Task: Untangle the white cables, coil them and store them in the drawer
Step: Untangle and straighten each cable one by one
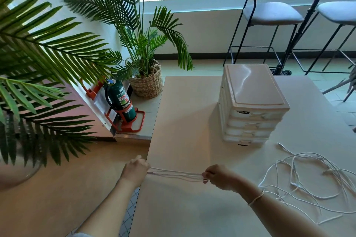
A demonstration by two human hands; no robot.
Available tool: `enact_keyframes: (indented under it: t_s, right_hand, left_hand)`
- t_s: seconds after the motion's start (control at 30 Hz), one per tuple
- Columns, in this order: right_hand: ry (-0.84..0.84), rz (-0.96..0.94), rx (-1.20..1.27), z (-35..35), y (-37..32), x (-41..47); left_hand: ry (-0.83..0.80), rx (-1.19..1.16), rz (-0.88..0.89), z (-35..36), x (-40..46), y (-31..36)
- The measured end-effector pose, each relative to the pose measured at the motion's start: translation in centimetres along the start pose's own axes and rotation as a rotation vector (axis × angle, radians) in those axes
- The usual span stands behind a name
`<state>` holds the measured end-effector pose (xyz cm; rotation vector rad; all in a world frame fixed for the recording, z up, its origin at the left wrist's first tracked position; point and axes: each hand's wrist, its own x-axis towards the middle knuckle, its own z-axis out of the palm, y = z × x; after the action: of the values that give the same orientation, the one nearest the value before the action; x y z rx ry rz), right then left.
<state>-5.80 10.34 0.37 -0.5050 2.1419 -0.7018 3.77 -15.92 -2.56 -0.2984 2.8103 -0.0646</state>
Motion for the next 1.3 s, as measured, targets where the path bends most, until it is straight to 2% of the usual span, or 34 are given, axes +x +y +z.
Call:
enact_keyframes:
  t_s: [0.17, 0.37, 0.53, 0.63, 0.8, 1.0, 1.17, 1.3]
  right_hand:
    - [0.014, -0.020, -0.021, -0.1, -0.3, 0.0]
    - [0.005, -0.037, -0.046, -0.2, -0.3, -0.1]
    - [0.011, -0.035, -0.019, -0.4, 0.0, -0.1]
    - [0.010, -0.027, -0.009, -0.6, 0.2, -0.2]
    - [0.005, -0.016, -0.039, -0.6, 0.5, -0.2]
    - [0.000, -0.010, -0.042, -0.2, 0.3, 0.1]
    - [0.002, -0.013, -0.030, -0.1, 0.2, 0.1]
    - [0.010, -0.023, -0.043, -0.4, 0.4, 0.1]
  left_hand:
    - [-0.033, -0.129, -0.105, -0.3, 0.9, 0.5]
    - [-0.125, -0.374, 0.150, -1.5, 1.7, 5.2]
    - [-0.175, -0.301, 0.333, -2.6, 2.5, 7.0]
    - [-0.194, -0.235, 0.372, -2.3, 2.4, 6.0]
    - [-0.105, -0.019, 0.239, -2.1, 1.9, 2.8]
    - [-0.080, 0.109, 0.066, -1.6, 1.1, -1.5]
    - [-0.158, 0.023, -0.050, -0.8, 0.8, -0.9]
    - [-0.237, -0.140, 0.033, -1.0, 1.2, 0.9]
